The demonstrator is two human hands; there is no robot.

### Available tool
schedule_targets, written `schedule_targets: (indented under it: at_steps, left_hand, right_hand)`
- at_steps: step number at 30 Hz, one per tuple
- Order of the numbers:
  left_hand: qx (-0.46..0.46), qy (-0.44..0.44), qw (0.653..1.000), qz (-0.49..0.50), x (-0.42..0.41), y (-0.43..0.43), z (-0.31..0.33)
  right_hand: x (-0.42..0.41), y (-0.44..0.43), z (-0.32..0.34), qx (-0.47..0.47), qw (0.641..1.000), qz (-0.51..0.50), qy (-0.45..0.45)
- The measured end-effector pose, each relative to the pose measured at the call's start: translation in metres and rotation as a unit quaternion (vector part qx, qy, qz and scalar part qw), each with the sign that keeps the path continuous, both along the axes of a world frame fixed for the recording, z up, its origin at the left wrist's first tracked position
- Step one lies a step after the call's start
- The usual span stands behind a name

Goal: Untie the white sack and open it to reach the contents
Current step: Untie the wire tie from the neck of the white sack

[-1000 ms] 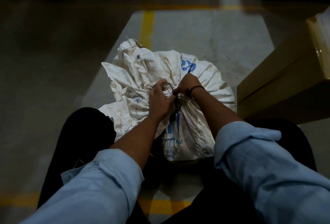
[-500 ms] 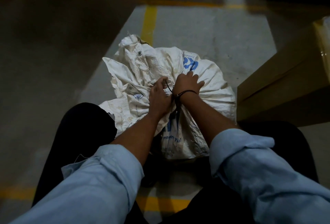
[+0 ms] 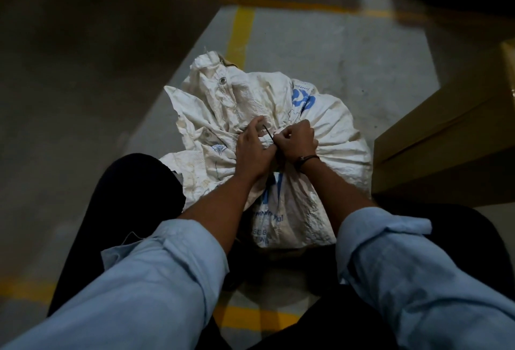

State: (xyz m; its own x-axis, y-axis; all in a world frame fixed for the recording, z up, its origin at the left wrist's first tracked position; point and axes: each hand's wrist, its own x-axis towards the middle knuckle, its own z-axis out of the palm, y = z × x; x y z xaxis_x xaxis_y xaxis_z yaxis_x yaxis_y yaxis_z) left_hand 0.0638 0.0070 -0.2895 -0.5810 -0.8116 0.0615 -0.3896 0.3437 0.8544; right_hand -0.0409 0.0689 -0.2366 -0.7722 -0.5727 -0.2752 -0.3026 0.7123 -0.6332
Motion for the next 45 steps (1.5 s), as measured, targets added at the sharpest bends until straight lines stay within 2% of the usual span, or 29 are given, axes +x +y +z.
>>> schedule_targets:
  at_steps: [4, 9, 18, 20, 22, 24, 26, 28, 34, 36, 37, 40, 45]
  left_hand:
    - [0.010, 0.001, 1.000, 0.000, 0.000, 0.002, 0.003]
    - [0.013, -0.016, 1.000, 0.012, -0.001, 0.002, 0.006]
    - [0.017, -0.003, 1.000, 0.001, 0.002, 0.003, 0.004]
    - [0.018, -0.002, 1.000, 0.001, 0.002, 0.003, 0.003]
    - [0.016, -0.003, 1.000, 0.002, 0.001, 0.002, 0.005]
    - [0.014, -0.005, 1.000, 0.004, -0.001, 0.002, 0.008]
    - [0.009, -0.010, 1.000, 0.007, -0.001, 0.002, 0.009]
    - [0.012, -0.017, 1.000, 0.007, -0.001, 0.001, 0.007]
    - [0.021, -0.017, 1.000, 0.001, 0.001, 0.003, 0.007]
    - [0.023, -0.018, 1.000, 0.004, 0.001, 0.003, 0.008]
    - [0.024, -0.019, 1.000, 0.007, 0.000, 0.002, 0.008]
    - [0.025, -0.021, 0.999, 0.004, -0.001, 0.002, 0.006]
    - [0.014, -0.020, 1.000, 0.004, 0.000, 0.004, 0.009]
  right_hand:
    - [-0.004, -0.005, -0.014, -0.031, 0.999, -0.027, -0.024]
    - [-0.004, -0.012, -0.002, -0.027, 0.997, -0.033, -0.068]
    - [-0.024, -0.011, -0.001, 0.044, 0.995, 0.079, -0.045]
    - [-0.025, -0.015, -0.001, 0.044, 0.995, 0.066, -0.055]
    - [-0.025, -0.017, 0.001, 0.034, 0.995, 0.036, -0.084]
    - [-0.026, -0.016, 0.005, 0.000, 0.986, -0.007, -0.164]
    - [-0.027, -0.015, 0.006, -0.093, 0.955, -0.083, -0.268]
    - [-0.029, -0.012, 0.009, -0.147, 0.931, -0.114, -0.314]
    - [-0.035, 0.000, 0.007, -0.089, 0.972, 0.011, -0.215]
    - [-0.034, 0.000, 0.009, -0.072, 0.973, 0.008, -0.220]
    - [-0.035, -0.001, 0.009, -0.090, 0.962, -0.016, -0.258]
    - [-0.035, 0.003, 0.006, -0.153, 0.896, -0.129, -0.397]
    - [-0.038, 0.011, 0.011, -0.160, 0.892, -0.102, -0.411]
